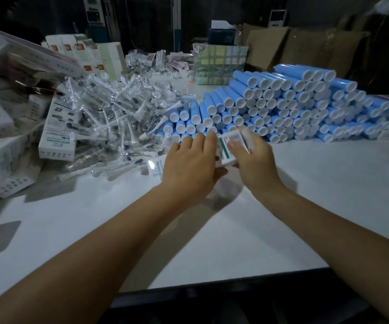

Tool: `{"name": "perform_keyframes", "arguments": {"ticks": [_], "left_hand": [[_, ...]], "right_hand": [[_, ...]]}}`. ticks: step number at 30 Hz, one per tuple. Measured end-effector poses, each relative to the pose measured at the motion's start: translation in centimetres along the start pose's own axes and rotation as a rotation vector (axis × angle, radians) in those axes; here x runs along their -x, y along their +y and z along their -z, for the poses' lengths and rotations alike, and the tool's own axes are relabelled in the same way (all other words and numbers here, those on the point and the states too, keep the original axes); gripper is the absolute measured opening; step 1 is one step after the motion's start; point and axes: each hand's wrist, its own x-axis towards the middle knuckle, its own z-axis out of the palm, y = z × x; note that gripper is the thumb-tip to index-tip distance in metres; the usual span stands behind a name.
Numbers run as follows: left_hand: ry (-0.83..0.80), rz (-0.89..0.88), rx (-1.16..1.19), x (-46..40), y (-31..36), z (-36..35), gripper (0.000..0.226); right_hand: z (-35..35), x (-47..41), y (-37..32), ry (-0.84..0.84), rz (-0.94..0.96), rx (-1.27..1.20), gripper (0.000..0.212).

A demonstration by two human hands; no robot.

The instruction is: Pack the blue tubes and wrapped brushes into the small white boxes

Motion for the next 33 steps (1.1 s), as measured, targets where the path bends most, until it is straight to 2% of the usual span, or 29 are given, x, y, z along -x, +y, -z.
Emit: {"name": "perform_keyframes", "arguments": {"ticks": [3, 6, 8, 11, 12, 17, 22, 26, 30, 33], "left_hand": [[-0.008, -0.023, -0.055, 0.1, 0.2, 0.3, 0.074], [-0.016, -0.037, -0.092, 0.3, 0.2, 0.1, 0.073], [-0.025, -0.037, -0.086, 0.2, -0.2, 0.0, 0.074], [-0.033, 0.021, -0.056, -0.1, -0.7, 0.1, 0.086], [-0.032, 0.036, -0.051, -0.2, -0.7, 0.1, 0.089], [-0.022, 0.056, -0.037, -0.2, -0.7, -0.1, 0.094], [-0.014, 0.04, -0.034, -0.1, -0.8, 0.3, 0.092], [-0.029, 0.013, -0.051, 0.0, -0.9, 0.2, 0.087], [-0.011, -0.002, -0.076, 0.0, -0.6, 0.2, 0.084], [0.015, -0.014, -0.067, 0.0, -0.1, 0.2, 0.083]], "right_hand": [[-0.2, 0.6, -0.1, -0.002, 0.225, 0.347, 0.028], [0.1, 0.7, 0.1, -0.065, 0.251, 0.435, 0.032], [0.1, 0.8, -0.1, -0.115, 0.128, 0.26, 0.03], [-0.2, 0.4, -0.6, -0.132, -0.209, -0.342, 0.029], [-0.1, 0.1, -0.6, -0.125, -0.257, -0.414, 0.028], [0.2, -0.2, -0.6, -0.106, -0.265, -0.471, 0.027], [0.3, -0.2, -0.8, -0.082, -0.287, -0.534, 0.038], [0.3, -0.1, -0.8, -0.074, -0.311, -0.582, 0.04], [0.2, 0.0, -0.6, -0.048, -0.281, -0.53, 0.039], [0.1, 0.3, -0.5, -0.018, -0.187, -0.45, 0.039]]}}
